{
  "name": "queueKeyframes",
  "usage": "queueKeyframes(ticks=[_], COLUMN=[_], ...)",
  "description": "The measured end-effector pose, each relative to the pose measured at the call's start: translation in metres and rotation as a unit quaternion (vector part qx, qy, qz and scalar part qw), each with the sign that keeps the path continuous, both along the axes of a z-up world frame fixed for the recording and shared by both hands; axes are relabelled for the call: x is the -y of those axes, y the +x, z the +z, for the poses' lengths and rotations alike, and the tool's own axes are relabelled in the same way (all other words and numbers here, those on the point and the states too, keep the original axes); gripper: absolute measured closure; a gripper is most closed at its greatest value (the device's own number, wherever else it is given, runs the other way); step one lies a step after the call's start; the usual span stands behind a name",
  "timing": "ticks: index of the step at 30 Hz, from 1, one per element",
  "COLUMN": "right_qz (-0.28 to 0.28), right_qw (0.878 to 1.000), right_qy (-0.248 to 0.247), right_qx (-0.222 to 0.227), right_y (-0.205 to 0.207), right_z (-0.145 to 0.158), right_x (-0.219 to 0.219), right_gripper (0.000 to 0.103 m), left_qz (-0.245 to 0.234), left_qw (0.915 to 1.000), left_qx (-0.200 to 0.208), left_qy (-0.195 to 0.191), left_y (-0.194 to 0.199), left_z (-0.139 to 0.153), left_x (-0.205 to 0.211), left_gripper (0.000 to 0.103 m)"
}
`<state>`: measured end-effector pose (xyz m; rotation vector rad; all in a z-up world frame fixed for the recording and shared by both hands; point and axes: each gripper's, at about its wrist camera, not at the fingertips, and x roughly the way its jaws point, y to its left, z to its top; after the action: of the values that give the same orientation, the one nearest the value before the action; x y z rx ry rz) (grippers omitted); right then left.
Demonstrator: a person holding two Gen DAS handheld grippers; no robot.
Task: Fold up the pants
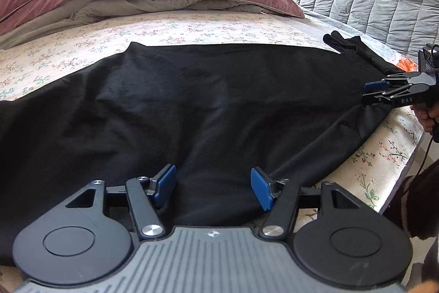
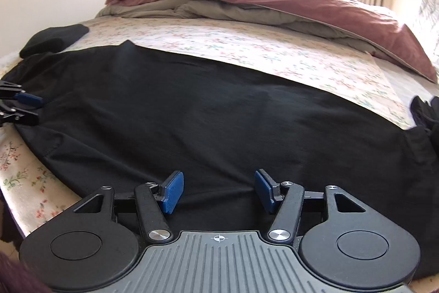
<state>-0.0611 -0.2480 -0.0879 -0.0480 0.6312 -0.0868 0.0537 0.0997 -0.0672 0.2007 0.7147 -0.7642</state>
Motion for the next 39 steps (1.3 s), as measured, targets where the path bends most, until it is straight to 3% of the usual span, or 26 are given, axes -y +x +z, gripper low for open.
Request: queueKeyframes(ticks=[2, 6, 12, 16, 18, 24, 34, 35, 38, 39], right_qz=[-0.051, -0.144, -0.236, -0.254, -0.26, -0.299, -0.312, -0.315, -0.318, -0.315], right_qw=[0.999, 0.989, 0.97, 0.961, 0.959, 0.939, 0.937, 0.938, 0.939, 0.94], right_qy=[0.018, 0.033, 0.035, 0.1, 0.107, 0.155, 0.156, 0.148, 0.13, 0.13], right_qx=[-0.008, -0.015, -0.037, -0.042, -0.043, -0.066, -0.014, -0.006, 0.012, 0.017], right_y=[-0.009, -0.02, -0.025, -0.049, -0.062, -0.074, -0.044, -0.041, -0.033, -0.032], right_z=[0.001, 0.0, 0.011, 0.027, 0.03, 0.012, 0.001, 0.0, 0.0, 0.0], right_x=[0.028, 0.071, 0.094, 0.103, 0.106, 0.133, 0.153, 0.153, 0.152, 0.151], right_gripper=[0.041, 0.041, 0.04, 0.039, 0.039, 0.039, 0.039, 0.04, 0.062, 0.076], left_qz=[-0.003, 0.007, 0.059, 0.07, 0.069, 0.056, 0.041, 0.041, 0.04, 0.04], left_qw=[0.9999, 0.9996, 0.9977, 0.9961, 0.9957, 0.9945, 0.9924, 0.9922, 0.9915, 0.9913], left_qx=[-0.011, -0.024, -0.033, -0.039, -0.038, -0.049, -0.07, -0.071, -0.079, -0.082], left_qy=[0.003, 0.009, 0.001, -0.037, -0.049, -0.074, -0.093, -0.094, -0.095, -0.095], left_y=[-0.001, 0.001, 0.011, 0.015, 0.016, 0.019, 0.024, 0.024, 0.026, 0.026], left_z=[0.001, 0.003, 0.013, 0.025, 0.029, 0.03, 0.028, 0.028, 0.026, 0.025], left_x=[-0.006, -0.006, 0.016, 0.035, 0.045, 0.076, 0.11, 0.112, 0.116, 0.117], left_gripper=[0.03, 0.03, 0.027, 0.027, 0.027, 0.027, 0.027, 0.027, 0.027, 0.027])
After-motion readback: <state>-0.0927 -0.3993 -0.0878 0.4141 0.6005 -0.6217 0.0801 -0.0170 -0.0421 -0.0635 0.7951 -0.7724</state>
